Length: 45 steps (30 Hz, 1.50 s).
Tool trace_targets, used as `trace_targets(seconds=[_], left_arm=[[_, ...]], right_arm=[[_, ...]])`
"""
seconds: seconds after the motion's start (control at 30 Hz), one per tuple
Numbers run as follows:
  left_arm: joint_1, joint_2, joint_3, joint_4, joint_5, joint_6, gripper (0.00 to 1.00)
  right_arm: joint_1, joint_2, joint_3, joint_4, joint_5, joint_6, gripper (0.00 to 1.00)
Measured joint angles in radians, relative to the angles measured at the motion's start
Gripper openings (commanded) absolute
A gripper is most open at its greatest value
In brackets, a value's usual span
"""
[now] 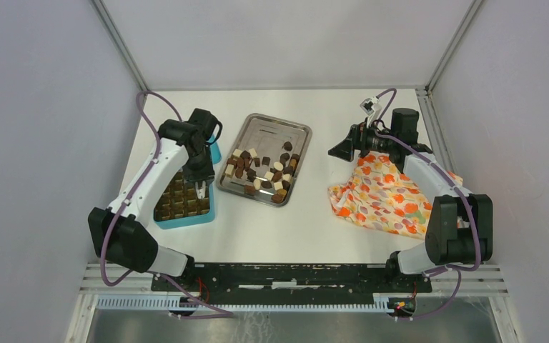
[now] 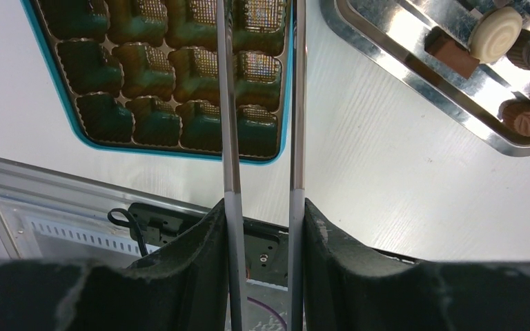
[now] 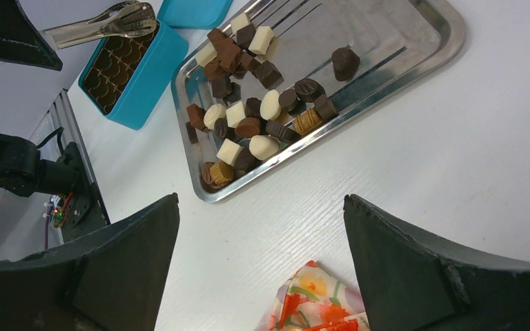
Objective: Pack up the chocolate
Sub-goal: Place the fake chocolate in the packing box.
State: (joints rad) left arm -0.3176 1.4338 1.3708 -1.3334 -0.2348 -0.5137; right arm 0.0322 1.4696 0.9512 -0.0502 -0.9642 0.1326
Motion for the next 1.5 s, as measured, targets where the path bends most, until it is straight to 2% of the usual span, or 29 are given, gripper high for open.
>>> trace_targets(seconds=[0.2,0.47,1.17,1.5], left_arm=[[0.008,0.003,-0.002,0.025,0.0,0.0,0.35],[0.009,0.014,-0.013,0.033,0.001,0.001,0.42],[0.009,0.014,-0.006,0.003,0.004,0.0,0.42],[0.009,0.014,-0.007,0.004,0.004,0.0,0.51]], right_arm=[[0.001,0.0,0.0,0.0,0.0,0.0,0.94],[0.001,0.0,0.0,0.0,0.0,0.0,0.94],[0.001,0.0,0.0,0.001,0.0,0.0,0.94],[0.001,0.0,0.0,0.003,0.0,0.0,0.94]])
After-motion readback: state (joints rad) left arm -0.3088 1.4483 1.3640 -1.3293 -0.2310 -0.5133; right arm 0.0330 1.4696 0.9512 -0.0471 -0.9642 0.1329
